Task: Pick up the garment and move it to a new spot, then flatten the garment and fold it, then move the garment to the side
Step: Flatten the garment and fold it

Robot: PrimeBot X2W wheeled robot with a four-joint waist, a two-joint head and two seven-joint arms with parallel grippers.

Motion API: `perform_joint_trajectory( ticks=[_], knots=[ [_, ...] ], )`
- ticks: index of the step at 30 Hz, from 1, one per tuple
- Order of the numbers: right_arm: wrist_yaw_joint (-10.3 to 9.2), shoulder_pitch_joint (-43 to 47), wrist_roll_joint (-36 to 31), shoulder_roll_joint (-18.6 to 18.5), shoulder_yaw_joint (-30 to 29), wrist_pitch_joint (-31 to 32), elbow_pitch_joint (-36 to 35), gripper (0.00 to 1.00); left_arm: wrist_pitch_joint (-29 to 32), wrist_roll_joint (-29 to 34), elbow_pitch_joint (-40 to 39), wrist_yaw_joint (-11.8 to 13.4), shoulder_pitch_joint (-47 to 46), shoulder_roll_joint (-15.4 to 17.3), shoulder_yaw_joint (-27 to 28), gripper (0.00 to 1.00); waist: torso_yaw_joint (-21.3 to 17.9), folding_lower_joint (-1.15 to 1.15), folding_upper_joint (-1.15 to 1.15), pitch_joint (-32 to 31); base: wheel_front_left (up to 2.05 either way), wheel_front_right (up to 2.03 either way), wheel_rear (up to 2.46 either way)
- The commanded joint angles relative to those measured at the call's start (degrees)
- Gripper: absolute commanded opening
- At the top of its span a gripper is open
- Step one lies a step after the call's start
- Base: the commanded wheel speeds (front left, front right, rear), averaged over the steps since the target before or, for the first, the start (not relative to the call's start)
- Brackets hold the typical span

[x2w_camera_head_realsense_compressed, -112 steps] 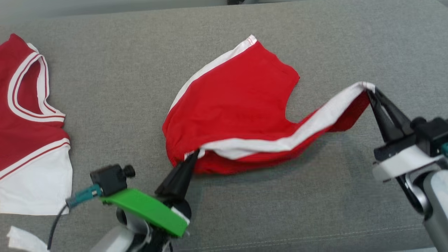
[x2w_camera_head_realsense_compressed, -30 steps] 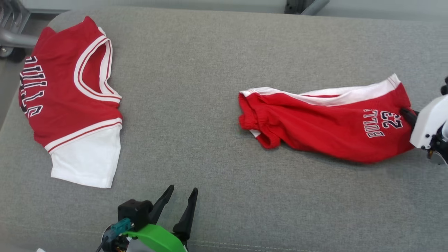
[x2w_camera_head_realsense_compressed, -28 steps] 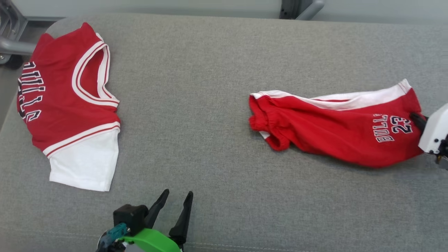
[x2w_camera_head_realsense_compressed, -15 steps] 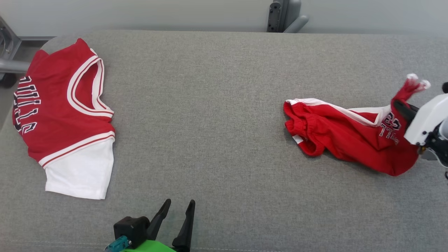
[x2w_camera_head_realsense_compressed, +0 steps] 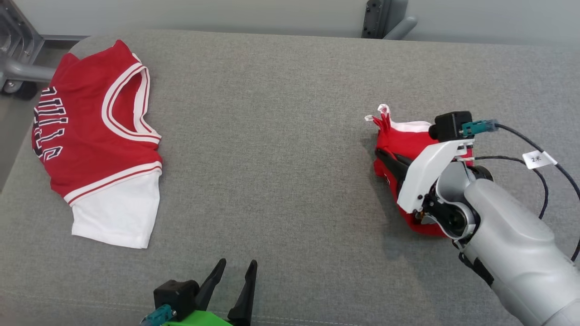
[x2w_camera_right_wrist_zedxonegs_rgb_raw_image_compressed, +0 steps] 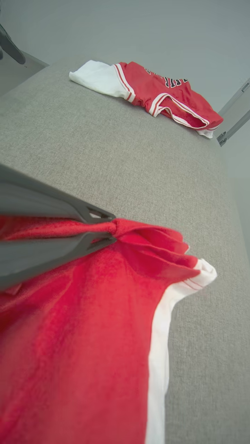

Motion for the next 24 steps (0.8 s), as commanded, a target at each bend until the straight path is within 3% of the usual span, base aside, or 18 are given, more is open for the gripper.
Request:
perform_joint_trajectory(
  ticks=[1, 5, 14, 24],
  knots=[
    [0.00, 0.4, -1.3, 0.3, 0.1, -0.5, 0.7, 0.00, -0.1, -0.1, 0.2, -0.4, -0.8, -0.3, 0.0, 1.00, 0.6, 0.00, 0.00, 0.2, 0.00, 0.00, 0.00],
    [0.00, 0.0, -4.7, 2.5, 0.0, -1.4, 3.3, 0.00, -0.2, -0.3, 0.9, -0.4, -0.9, -0.7, 0.3, 1.00, 1.7, 0.00, 0.00, 0.2, 0.00, 0.00, 0.00],
    [0.00, -2.3, -11.6, 1.9, -3.3, -5.4, 8.8, 0.00, -0.4, 0.4, 1.7, -1.0, -0.4, -1.5, 0.8, 1.00, 1.5, 0.00, 0.00, 0.8, 0.00, 0.00, 0.00],
    [0.00, -3.7, -16.2, 3.8, -1.7, -6.6, 11.1, 0.00, -0.5, 0.8, 2.8, -1.7, -1.8, -2.4, 0.7, 1.00, 1.0, 0.00, 0.00, 1.4, 0.00, 0.00, 0.00]
  ],
)
